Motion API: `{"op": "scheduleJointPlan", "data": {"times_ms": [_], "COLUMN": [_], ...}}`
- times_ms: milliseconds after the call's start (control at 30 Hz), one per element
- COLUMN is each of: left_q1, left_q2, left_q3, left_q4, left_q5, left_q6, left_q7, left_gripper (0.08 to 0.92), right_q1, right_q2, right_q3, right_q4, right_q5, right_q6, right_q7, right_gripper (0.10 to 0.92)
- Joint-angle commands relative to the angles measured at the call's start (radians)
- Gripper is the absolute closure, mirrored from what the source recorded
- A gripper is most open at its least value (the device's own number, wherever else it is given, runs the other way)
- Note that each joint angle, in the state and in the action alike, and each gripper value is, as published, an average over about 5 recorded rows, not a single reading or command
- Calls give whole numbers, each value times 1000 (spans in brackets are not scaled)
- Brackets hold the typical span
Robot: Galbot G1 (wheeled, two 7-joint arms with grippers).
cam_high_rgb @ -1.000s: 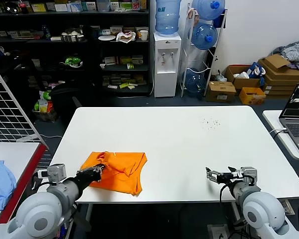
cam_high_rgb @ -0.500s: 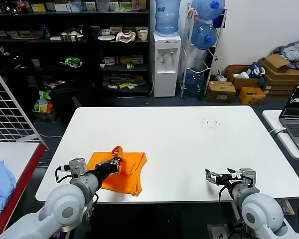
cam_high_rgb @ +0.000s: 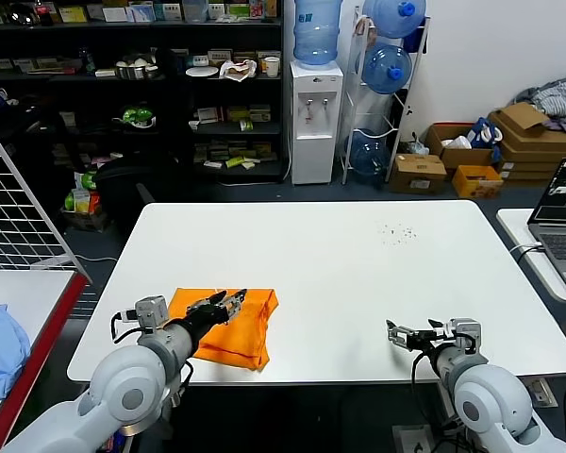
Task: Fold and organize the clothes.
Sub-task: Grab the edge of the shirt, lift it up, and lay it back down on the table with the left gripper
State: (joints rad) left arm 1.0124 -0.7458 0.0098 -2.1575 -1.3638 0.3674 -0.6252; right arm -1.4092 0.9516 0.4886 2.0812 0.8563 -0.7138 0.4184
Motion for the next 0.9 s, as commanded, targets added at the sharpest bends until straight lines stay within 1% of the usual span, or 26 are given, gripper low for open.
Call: {"op": "scheduleJointPlan", "data": {"times_ms": [33,67,133,167,233,333,367,467,567,733,900], "left_q1": [79,78,70,63,45,19,12,-2,-19,-42,-43], "left_q2": [197,232,299,319,334,316,309,290,274,256,245], "left_q3": [-119,-120,-112,-107,-96,-86,-82,-74,-66,-57,-47], "left_q4": [84,113,178,208,272,370,397,448,484,526,533], "left_q5": [0,6,27,38,69,105,114,132,141,142,148], "left_q6": [20,18,14,14,17,26,29,40,50,65,73], "left_q7": [164,212,341,394,501,602,623,666,683,678,667], "left_gripper": [403,369,317,282,230,146,120,85,80,79,79], "right_q1": [-4,-4,-5,-5,-8,-12,-14,-19,-21,-21,-22], "right_q2": [0,0,3,4,9,14,15,15,15,18,16], "right_q3": [4,4,5,5,5,6,8,12,14,13,13], "right_q4": [-2,-2,-3,-3,-3,-2,-1,-1,-2,-1,1], "right_q5": [1,0,-1,-1,-3,-6,-6,-7,-6,-6,-5], "right_q6": [2,3,4,4,5,6,6,7,7,7,6], "right_q7": [-5,-6,-7,-8,-9,-10,-11,-13,-13,-13,-12], "right_gripper": [104,104,104,104,104,104,104,104,104,104,104]}}
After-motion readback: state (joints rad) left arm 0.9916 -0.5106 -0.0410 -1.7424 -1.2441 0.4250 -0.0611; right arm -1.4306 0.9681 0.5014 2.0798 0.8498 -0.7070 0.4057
